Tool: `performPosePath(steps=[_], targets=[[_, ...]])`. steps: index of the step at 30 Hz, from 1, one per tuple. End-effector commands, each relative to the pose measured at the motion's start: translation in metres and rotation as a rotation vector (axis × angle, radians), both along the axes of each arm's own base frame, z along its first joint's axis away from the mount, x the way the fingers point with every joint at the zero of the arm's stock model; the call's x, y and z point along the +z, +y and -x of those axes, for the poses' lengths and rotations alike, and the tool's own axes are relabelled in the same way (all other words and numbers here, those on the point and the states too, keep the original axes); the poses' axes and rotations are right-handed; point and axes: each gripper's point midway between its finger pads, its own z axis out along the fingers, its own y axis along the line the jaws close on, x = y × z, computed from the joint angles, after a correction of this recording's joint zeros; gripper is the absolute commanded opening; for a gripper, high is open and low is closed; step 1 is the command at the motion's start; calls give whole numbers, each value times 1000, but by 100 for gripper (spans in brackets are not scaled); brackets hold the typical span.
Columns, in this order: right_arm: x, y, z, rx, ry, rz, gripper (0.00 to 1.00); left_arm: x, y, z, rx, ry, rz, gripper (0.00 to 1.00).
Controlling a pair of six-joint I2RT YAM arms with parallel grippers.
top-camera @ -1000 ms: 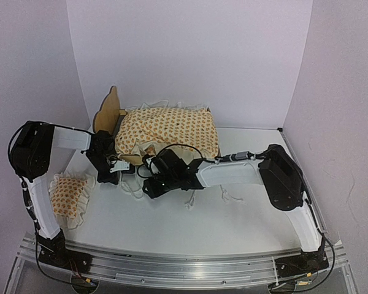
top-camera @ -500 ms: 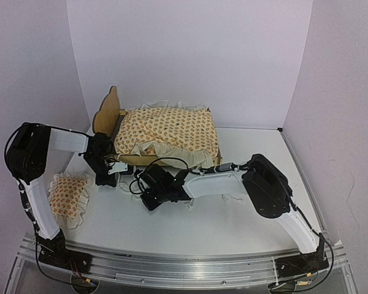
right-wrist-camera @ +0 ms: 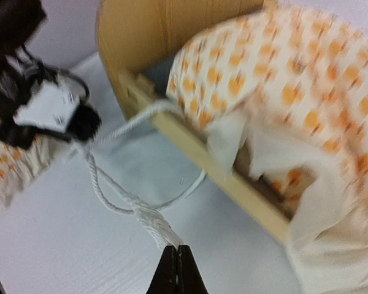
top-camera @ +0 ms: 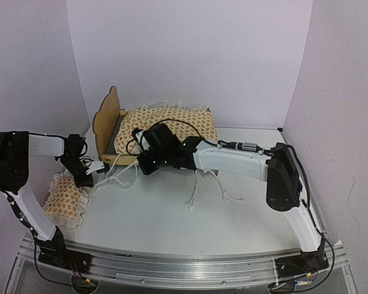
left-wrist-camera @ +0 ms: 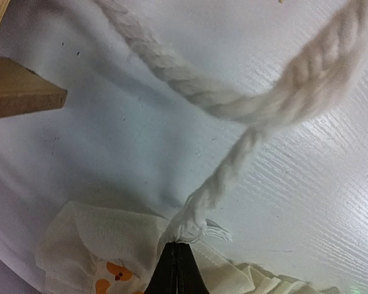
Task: Set up the pet bed
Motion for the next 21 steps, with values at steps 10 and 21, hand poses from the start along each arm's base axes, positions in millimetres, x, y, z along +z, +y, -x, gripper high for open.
performPosePath(steps=[10, 21], targets=[[289, -41, -84, -87, -529, -425, 0, 2, 60, 7, 61, -99, -140, 0], [291, -38, -94, -44, -592, -444, 0, -18, 38, 66, -117, -13, -181, 0]])
